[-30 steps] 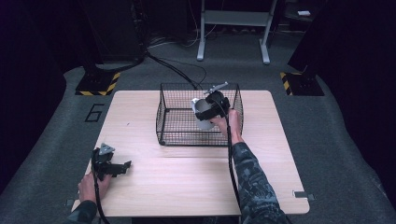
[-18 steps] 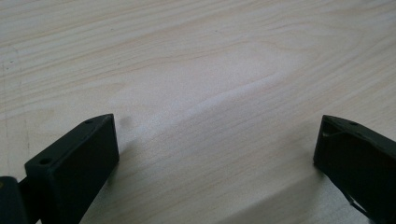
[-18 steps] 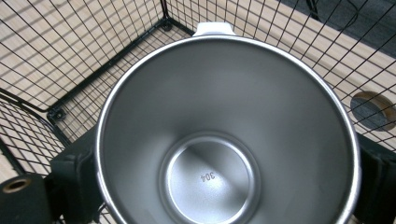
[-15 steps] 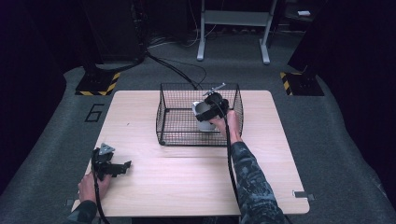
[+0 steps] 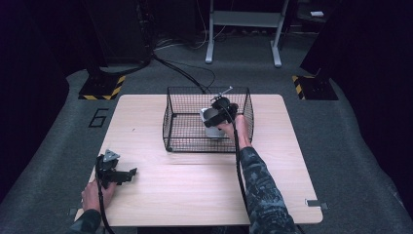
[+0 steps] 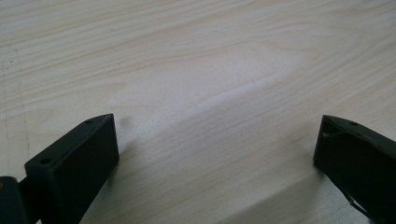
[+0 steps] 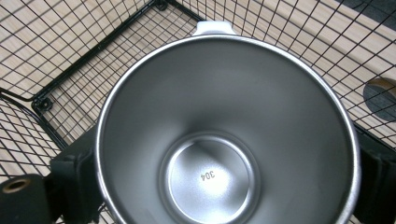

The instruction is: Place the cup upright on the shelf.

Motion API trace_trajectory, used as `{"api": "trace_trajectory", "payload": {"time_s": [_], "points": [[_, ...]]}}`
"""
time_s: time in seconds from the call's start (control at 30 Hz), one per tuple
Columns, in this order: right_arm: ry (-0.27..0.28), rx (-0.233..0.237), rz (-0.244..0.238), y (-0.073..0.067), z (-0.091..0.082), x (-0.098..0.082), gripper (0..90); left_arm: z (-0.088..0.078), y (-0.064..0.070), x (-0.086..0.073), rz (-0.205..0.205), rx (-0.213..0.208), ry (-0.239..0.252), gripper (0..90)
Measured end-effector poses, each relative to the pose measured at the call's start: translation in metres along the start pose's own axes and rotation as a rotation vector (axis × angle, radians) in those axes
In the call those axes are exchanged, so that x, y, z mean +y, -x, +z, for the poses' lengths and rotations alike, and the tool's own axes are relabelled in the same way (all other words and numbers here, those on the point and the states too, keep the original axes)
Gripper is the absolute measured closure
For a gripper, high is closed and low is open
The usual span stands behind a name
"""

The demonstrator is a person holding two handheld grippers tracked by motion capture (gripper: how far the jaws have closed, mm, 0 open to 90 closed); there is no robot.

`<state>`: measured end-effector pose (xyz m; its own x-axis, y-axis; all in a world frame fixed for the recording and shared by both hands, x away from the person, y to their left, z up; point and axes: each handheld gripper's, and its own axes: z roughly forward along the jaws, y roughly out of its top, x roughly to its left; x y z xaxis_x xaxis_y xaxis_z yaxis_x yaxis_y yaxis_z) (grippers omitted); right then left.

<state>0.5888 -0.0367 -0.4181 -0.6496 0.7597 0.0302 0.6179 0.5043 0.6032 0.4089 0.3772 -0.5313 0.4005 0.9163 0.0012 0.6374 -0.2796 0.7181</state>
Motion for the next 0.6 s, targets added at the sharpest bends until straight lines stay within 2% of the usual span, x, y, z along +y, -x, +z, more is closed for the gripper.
{"api": "trace_trajectory", "payload": {"time_s": [0.07, 0.6], "points": [[-0.016, -0.001, 0.017, -0.001, 0.001, 0.0, 6.5, 0.0, 0.0, 0.0, 0.0, 0.0, 0.0, 0.0], [-0.063, -0.006, 0.002, 0.0, 0.011, 0.0, 6.4, 0.0, 0.0, 0.0, 0.0, 0.0, 0.0, 0.0]]}}
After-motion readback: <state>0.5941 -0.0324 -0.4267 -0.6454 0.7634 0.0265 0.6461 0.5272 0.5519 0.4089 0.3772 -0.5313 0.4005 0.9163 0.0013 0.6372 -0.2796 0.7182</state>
